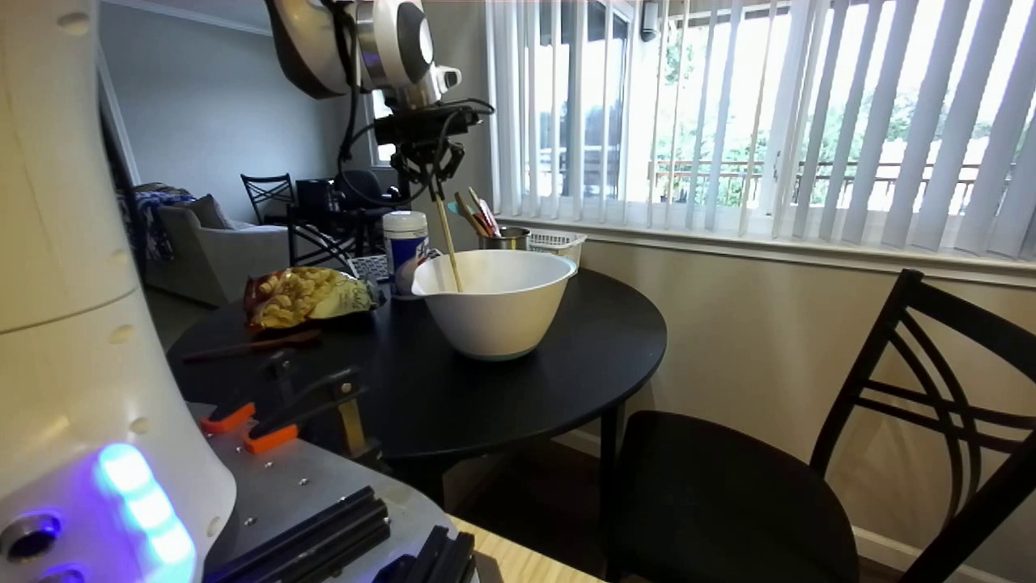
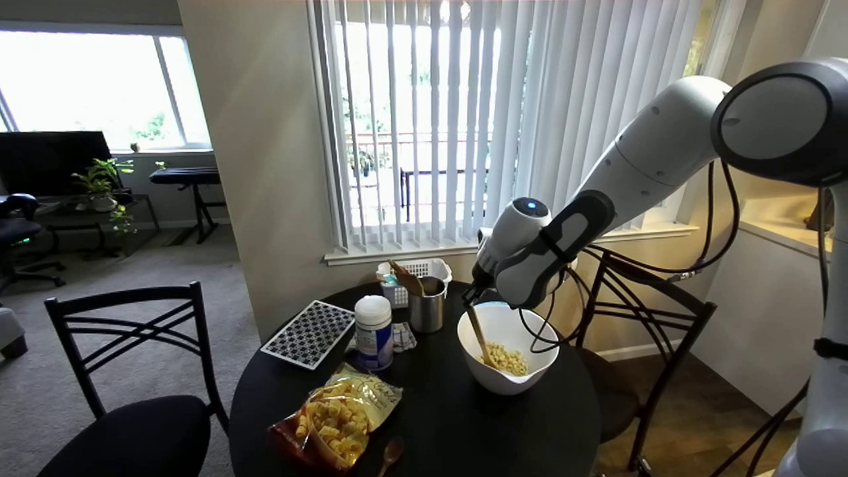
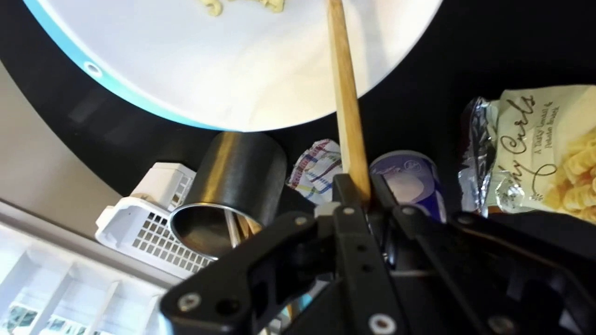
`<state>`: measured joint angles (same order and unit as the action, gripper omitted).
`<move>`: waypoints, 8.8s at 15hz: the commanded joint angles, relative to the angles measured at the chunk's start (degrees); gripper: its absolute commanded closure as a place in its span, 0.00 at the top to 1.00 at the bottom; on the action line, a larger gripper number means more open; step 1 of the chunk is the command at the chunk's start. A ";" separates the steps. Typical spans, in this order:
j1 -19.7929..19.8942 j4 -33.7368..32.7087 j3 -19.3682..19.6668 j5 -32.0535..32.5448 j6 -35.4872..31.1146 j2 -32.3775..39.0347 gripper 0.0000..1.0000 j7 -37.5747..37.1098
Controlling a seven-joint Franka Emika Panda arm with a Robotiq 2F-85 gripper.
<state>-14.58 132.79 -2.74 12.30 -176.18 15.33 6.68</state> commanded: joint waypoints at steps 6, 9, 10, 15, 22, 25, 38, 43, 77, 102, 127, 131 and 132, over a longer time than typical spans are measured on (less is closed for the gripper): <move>-23.47 2.14 31.23 2.43 -13.89 2.76 0.05 -13.29; -35.03 3.10 43.41 0.36 -15.23 5.65 0.05 -12.00; -37.97 3.54 45.92 -0.23 -14.77 6.24 0.05 -11.99; -48.43 7.07 52.85 0.38 -13.02 6.19 0.05 -11.14; -63.25 10.56 66.61 0.63 -6.27 6.09 0.05 -11.35; -69.50 11.35 72.56 0.02 -2.89 7.44 0.05 -13.20; -83.16 13.48 85.22 11.52 18.57 0.56 0.05 1.01; -75.78 4.08 81.71 12.19 30.87 -5.44 0.05 20.15; 9.43 -34.74 2.74 -7.77 61.58 -1.39 0.05 68.79; 15.81 -27.31 2.85 4.88 51.21 3.95 0.05 69.96; 14.43 -21.88 -0.94 4.29 57.87 -4.49 0.05 90.25; 13.54 -22.01 -1.76 4.54 57.09 -4.13 0.05 90.51; 13.37 -21.81 -1.74 4.95 56.63 -3.83 0.05 90.65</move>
<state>-0.99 109.10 -4.18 17.42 -117.66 12.73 96.46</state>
